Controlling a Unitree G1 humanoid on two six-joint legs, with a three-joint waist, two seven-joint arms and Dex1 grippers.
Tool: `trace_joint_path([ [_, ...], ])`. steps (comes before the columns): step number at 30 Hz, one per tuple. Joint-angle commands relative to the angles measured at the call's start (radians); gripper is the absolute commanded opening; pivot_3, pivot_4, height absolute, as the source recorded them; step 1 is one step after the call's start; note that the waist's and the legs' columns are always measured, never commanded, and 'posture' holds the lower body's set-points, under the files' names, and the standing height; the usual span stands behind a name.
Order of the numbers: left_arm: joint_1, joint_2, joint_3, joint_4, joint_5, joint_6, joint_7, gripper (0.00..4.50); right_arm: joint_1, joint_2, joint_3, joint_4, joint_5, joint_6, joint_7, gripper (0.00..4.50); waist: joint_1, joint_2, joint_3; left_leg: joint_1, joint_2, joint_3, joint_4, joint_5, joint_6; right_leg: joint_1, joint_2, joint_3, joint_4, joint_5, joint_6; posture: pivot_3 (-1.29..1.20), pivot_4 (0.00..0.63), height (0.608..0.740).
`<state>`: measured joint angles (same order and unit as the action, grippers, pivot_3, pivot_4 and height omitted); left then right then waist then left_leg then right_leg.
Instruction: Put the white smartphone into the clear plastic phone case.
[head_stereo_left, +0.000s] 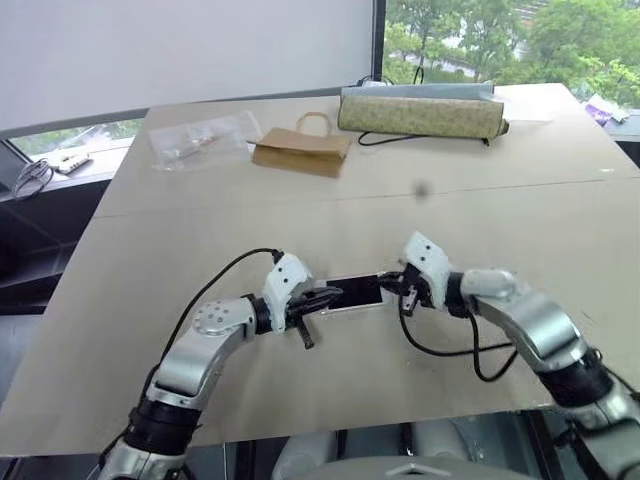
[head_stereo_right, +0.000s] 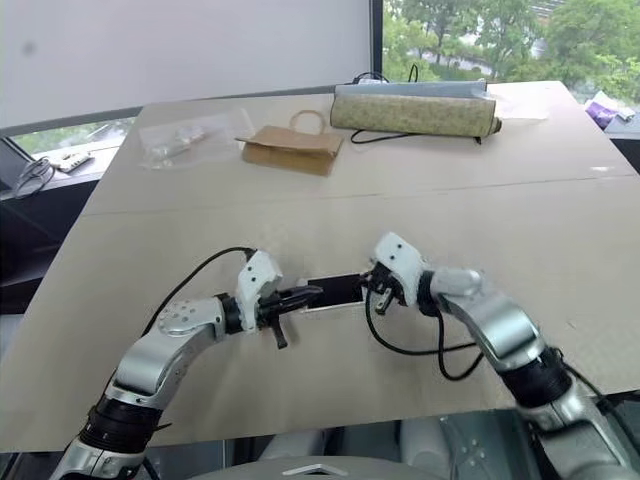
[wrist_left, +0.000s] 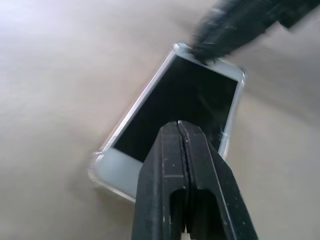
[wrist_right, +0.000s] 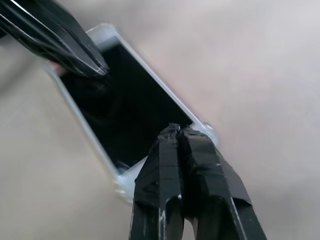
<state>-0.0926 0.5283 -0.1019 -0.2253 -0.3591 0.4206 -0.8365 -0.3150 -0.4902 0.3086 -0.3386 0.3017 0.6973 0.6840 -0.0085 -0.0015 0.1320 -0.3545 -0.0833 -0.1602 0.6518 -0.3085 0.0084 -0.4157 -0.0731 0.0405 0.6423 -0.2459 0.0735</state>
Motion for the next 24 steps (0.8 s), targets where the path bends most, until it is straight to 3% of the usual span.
trace_joint_path([
  [1, 0.002, -0.008, 0.126, -0.135, -0.115, 0.033, 0.035, 0.52, 0.035, -0.017, -0.178, -0.153, 0.137, -0.047, 0.056, 0.30, -0.006, -0.001, 0.003, -0.006, 0.000, 0.000, 0.002, 0.000, 0.000, -0.006, 0.000, 0.000, 0.001, 0.000, 0.000, 0.00, 0.150, 0.740],
  [3, 0.036, 0.017, 0.183, -0.199, -0.179, 0.069, 0.024, 1.24, 0.107, -0.081, -0.242, -0.206, 0.154, -0.067, 0.093, 0.88, -0.004, -0.002, 0.003, -0.008, 0.000, 0.000, 0.003, 0.000, 0.000, -0.008, 0.000, 0.000, 0.001, 0.000, 0.000, 0.00, 0.150, 0.740],
  [8, 0.164, 0.099, 0.303, -0.303, -0.268, 0.119, -0.006, 3.74, 0.294, -0.199, -0.381, -0.250, 0.162, -0.137, 0.154, 3.35, -0.002, -0.002, 0.004, -0.009, 0.000, 0.000, 0.000, 0.000, 0.000, -0.008, -0.001, 0.001, -0.003, 0.000, 0.000, 0.00, 0.150, 0.740],
  [10, 0.222, 0.126, 0.346, -0.322, -0.281, 0.118, -0.015, 4.49, 0.365, -0.232, -0.440, -0.265, 0.180, -0.154, 0.179, 4.23, -0.002, -0.001, 0.006, -0.008, 0.000, 0.001, 0.000, 0.000, 0.000, -0.007, -0.001, 0.001, -0.003, 0.000, 0.000, 0.00, 0.150, 0.740],
  [11, 0.260, 0.139, 0.375, -0.325, -0.285, 0.117, -0.022, 4.50, 0.408, -0.250, -0.474, -0.271, 0.184, -0.166, 0.195, 4.41, -0.001, -0.001, 0.007, -0.008, 0.000, 0.001, 0.000, 0.000, 0.000, -0.007, -0.001, 0.002, -0.003, 0.000, 0.000, 0.00, 0.150, 0.740],
  [17, 0.460, 0.167, 0.483, -0.290, -0.242, 0.041, -0.065, 4.50, 0.611, -0.277, -0.653, -0.287, 0.193, -0.257, 0.240, 4.41, 0.006, -0.002, 0.009, -0.005, 0.001, 0.002, 0.001, 0.000, 0.000, -0.004, 0.000, 0.002, -0.002, 0.000, 0.000, 0.00, 0.150, 0.740],
  [24, 0.496, 0.162, 0.513, -0.258, -0.247, 0.011, -0.083, 4.50, 0.694, -0.266, -0.740, -0.322, 0.228, -0.288, 0.246, 4.41, 0.022, -0.004, 0.011, -0.001, 0.001, 0.003, 0.001, -0.001, 0.001, 0.002, -0.001, 0.001, -0.002, 0.000, 0.000, 0.00, 0.150, 0.740],
])
